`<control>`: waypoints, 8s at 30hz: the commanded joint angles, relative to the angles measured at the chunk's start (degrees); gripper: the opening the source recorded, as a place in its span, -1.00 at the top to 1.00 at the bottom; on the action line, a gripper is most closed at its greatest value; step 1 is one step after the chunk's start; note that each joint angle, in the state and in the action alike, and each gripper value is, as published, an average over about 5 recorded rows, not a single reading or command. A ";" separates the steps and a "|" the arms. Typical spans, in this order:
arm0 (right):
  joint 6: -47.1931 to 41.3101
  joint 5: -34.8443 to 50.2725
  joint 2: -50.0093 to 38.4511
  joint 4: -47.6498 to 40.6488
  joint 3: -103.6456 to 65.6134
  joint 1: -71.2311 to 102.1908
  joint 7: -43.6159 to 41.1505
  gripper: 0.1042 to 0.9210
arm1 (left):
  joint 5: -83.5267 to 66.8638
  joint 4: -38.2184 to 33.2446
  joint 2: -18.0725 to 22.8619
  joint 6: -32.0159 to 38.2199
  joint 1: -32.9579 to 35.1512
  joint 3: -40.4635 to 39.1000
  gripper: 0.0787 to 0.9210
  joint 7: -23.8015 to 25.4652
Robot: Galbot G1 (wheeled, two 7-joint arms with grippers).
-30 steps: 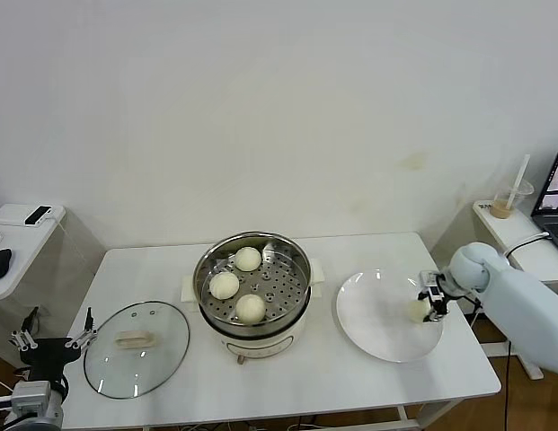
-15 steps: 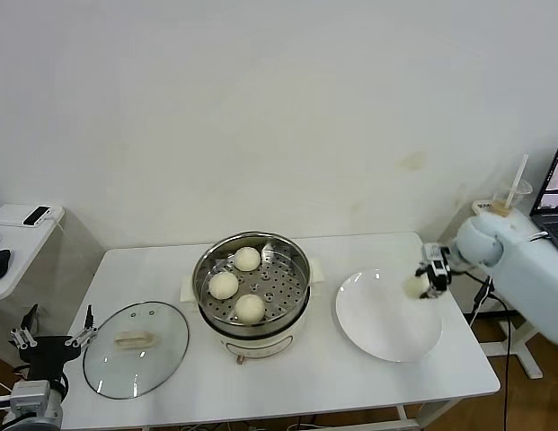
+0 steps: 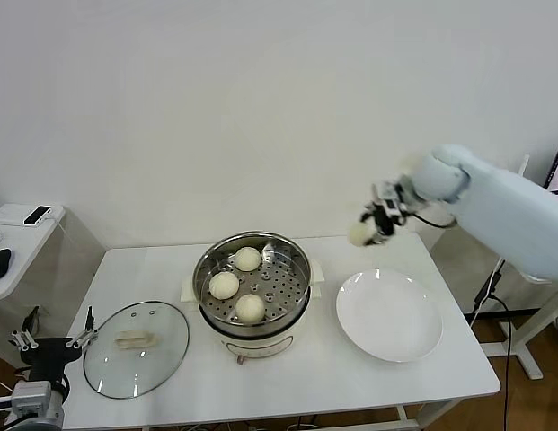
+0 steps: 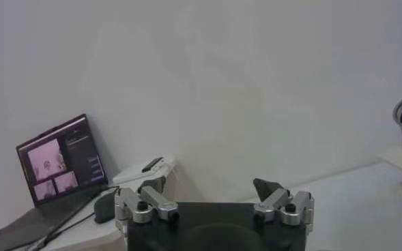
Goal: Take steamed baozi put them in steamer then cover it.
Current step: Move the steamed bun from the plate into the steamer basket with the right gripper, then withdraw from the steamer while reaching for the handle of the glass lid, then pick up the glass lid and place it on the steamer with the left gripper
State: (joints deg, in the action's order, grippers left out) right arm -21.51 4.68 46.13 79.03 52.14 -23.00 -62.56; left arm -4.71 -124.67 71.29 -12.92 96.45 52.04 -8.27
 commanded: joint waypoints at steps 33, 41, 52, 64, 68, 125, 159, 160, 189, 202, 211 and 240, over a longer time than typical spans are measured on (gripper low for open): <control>-20.08 17.37 22.03 -3.06 12.46 2.78 14.16 -0.18 | -0.42 0.04 0.71 0.20 -0.04 1.52 -0.77 0.02; -19.85 14.96 22.25 -3.97 11.88 3.30 13.82 -0.18 | -0.40 -0.07 0.62 0.20 -0.05 1.54 -0.77 0.03; -19.36 13.67 21.89 -4.26 11.28 3.33 13.22 -0.18 | -0.40 -0.07 0.67 0.17 -0.20 1.49 -0.77 0.05; -16.12 13.62 17.10 1.52 9.01 1.16 13.88 -0.66 | -0.43 -0.17 0.55 0.15 -0.19 1.61 -0.77 0.13; -15.88 14.41 11.64 7.11 4.52 2.95 19.87 -0.75 | -0.57 -0.05 0.52 0.17 -0.29 1.62 -0.77 0.16; 28.93 -0.54 33.88 32.87 -105.00 110.47 56.60 -0.76 | 80.35 17.54 -3.49 19.27 4.24 -5.33 -0.77 -1.89; 27.48 -1.15 36.45 36.43 -102.26 115.65 56.87 -0.76 | 78.78 34.91 -7.97 20.83 -11.59 -10.88 -0.77 -0.20; 27.47 -1.19 36.51 36.60 -102.22 115.85 56.89 -0.76 | 78.73 35.12 -8.09 20.82 -11.93 -10.99 -0.77 -0.20; 28.17 -3.39 37.04 38.67 -101.19 118.77 56.34 -0.76 | 75.69 40.47 -7.32 20.41 -20.32 -12.99 -0.77 0.25; 27.49 -3.01 36.75 39.54 -100.77 119.13 55.68 -0.76 | 73.73 43.27 -6.70 21.21 -21.65 -13.15 -0.41 -1.76; 27.09 -2.59 36.43 40.04 -100.66 119.05 55.74 -0.76 | 73.49 42.71 -6.18 22.34 -20.76 -12.58 0.21 -3.23; 26.76 -2.87 35.09 40.68 -99.30 118.93 55.44 -0.76 | 62.36 18.55 -16.61 13.84 -8.73 2.29 0.84 7.31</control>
State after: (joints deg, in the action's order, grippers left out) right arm 5.16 1.99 81.28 119.87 -47.33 95.79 -7.10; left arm 63.19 -98.53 60.27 3.82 85.41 48.27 -7.47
